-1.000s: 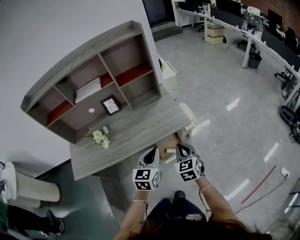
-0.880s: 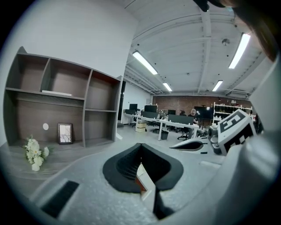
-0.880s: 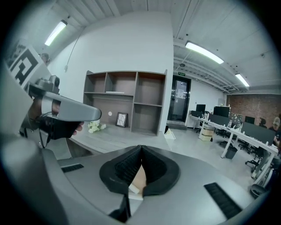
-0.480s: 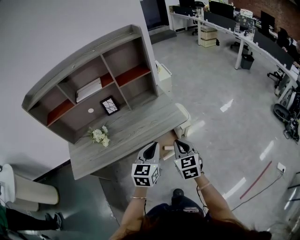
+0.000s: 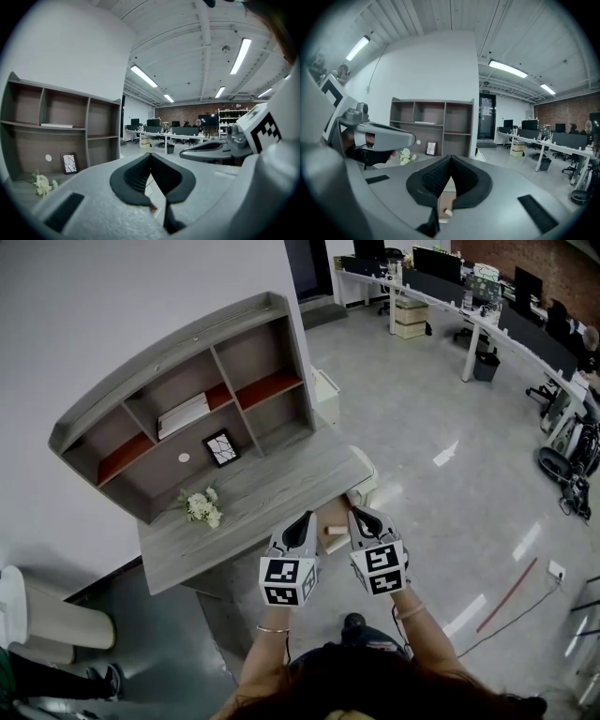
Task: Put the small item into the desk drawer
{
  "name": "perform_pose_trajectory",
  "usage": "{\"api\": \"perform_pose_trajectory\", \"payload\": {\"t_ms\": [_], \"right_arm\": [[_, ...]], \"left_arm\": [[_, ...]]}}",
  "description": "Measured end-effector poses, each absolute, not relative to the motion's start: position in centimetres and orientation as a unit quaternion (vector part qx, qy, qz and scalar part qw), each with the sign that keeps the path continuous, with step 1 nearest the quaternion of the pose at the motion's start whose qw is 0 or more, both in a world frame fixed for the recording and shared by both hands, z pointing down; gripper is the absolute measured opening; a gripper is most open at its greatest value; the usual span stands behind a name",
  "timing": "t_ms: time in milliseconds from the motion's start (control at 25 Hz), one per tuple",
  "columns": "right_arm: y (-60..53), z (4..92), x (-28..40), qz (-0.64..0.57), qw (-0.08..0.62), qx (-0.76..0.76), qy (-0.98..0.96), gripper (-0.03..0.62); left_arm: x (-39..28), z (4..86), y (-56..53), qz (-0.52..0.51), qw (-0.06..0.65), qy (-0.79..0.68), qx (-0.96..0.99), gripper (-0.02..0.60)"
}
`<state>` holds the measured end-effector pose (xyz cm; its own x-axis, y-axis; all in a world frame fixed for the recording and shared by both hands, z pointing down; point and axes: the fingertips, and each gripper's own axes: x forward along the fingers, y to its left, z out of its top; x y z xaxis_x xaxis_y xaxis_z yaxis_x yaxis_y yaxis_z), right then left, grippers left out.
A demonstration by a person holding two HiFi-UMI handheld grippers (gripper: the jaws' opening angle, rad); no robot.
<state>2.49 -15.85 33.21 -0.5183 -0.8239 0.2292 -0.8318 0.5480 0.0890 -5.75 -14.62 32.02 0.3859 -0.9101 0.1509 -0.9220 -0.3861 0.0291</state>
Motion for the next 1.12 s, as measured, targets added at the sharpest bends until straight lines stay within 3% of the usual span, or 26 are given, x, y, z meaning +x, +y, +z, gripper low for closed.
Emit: {"api": "perform_pose_trajectory", "payload": {"t_ms": [1120], "right_arm": [[-8.2,24.7,4.4,-0.043,0.054,0.521,-0.851,0.002]], "left_arm": [[-5.4,24.4,-5.8,0.017,0.021,-0.549,0.836,0.015]]}}
